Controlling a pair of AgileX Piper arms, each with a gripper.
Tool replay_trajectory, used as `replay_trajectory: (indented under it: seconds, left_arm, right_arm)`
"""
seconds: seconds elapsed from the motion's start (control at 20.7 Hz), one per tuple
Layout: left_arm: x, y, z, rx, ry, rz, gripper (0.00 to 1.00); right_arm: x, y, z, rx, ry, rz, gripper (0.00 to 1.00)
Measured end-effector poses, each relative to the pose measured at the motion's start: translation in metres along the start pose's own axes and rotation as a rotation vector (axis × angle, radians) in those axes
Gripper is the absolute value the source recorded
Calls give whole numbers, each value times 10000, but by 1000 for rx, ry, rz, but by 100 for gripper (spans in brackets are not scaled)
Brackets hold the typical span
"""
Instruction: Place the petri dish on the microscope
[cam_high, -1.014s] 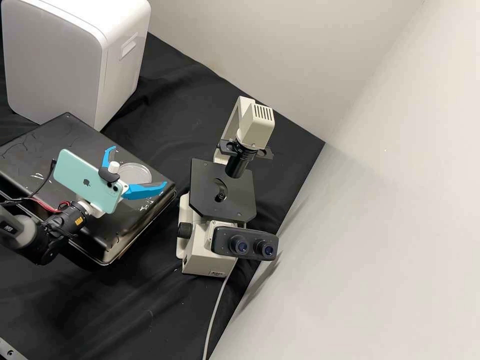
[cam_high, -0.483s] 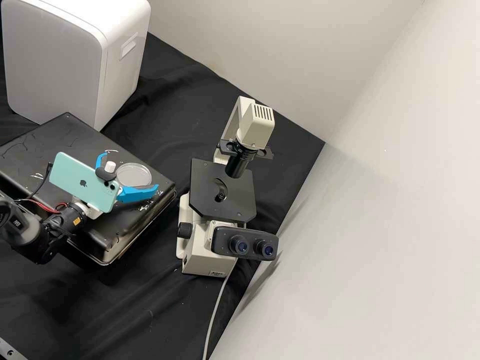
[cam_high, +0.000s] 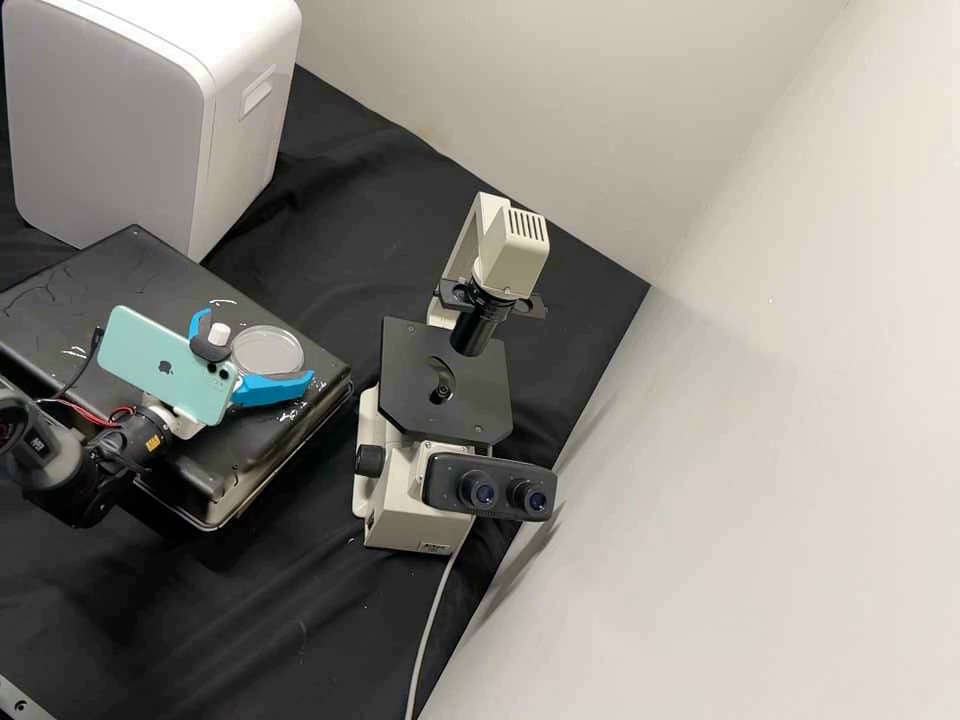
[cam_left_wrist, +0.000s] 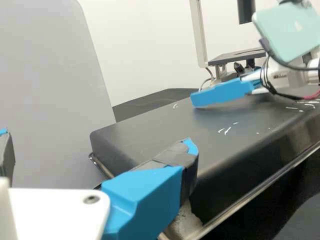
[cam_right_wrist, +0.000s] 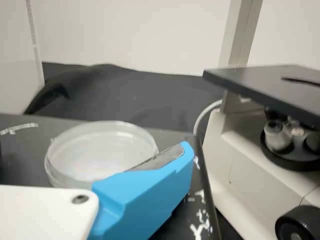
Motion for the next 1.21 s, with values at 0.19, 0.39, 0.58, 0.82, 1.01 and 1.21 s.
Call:
replay_trajectory:
  seconds: [0.19, 0.39, 0.58, 0.82, 1.01, 1.21]
  left_arm:
    - [0, 0, 0, 0, 0, 0, 100]
    - [0, 0, 0, 0, 0, 0, 100]
    - [0, 0, 0, 0, 0, 0, 100]
    - [0, 0, 0, 0, 0, 0, 100]
    - [1, -2, 0, 0, 0, -1, 100]
    - [1, -2, 0, 0, 0, -1, 100]
  right_arm:
    - [25, -30, 29, 2, 3, 1, 100]
    - [79, 7, 77, 3, -8, 19, 100]
    - [100, 64, 139, 5, -27, 43, 100]
    - [113, 78, 135, 10, -23, 49, 100]
    - [139, 82, 136, 26, -24, 48, 100]
    - [139, 81, 149, 31, -25, 45, 100]
